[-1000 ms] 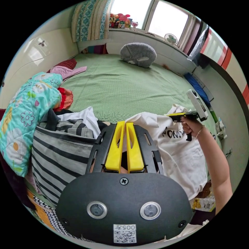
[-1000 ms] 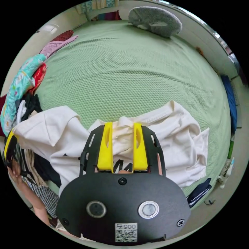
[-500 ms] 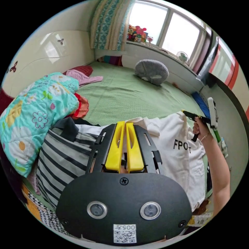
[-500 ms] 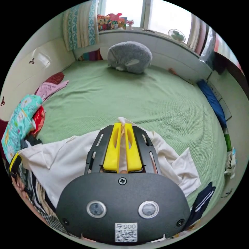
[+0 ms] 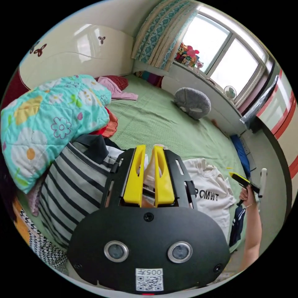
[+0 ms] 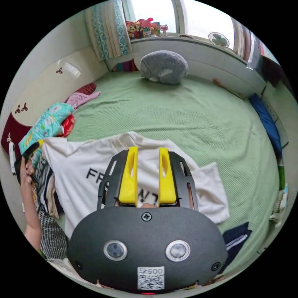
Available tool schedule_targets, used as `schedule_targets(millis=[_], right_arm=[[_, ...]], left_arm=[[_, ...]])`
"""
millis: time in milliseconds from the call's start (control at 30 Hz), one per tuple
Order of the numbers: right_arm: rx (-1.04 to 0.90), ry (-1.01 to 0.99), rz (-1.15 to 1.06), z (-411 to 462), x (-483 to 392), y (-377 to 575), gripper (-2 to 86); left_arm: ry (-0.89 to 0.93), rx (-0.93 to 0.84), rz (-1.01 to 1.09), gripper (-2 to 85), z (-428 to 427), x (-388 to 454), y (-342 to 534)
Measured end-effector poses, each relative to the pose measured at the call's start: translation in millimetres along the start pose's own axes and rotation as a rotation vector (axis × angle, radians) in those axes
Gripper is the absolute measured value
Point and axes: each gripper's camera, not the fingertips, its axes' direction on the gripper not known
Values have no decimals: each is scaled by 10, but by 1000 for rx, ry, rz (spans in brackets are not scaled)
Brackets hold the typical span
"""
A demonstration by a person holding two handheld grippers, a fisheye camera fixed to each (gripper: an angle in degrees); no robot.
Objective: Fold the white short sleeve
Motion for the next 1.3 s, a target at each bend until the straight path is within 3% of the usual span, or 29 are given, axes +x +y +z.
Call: schedule_targets(millis=[233,500,733,867,967,1300], right_arm=[[-98,122,-26,-777,-37,1391,98],[-271,93,-25,-1036,-633,3235,114],[-325,259,-3,-992,-1098,3729,101],[-318,347,-33,-1216,-1328,3879,11],[-313,409,-17,-1398,-1378,4054,-9],[-193,283,35,-1909,-1253,4757,-5]], left_arm=[[-46,-71,195,14,-577,257,545],[127,-342,384,78,-757,510,2221],[94,-511,407,86,-442,666,3314],[46,-537,422,73,-276,789,3694],[19,-544,446,58,-301,883,3778],[66,-547,531,12,-545,902,4235]])
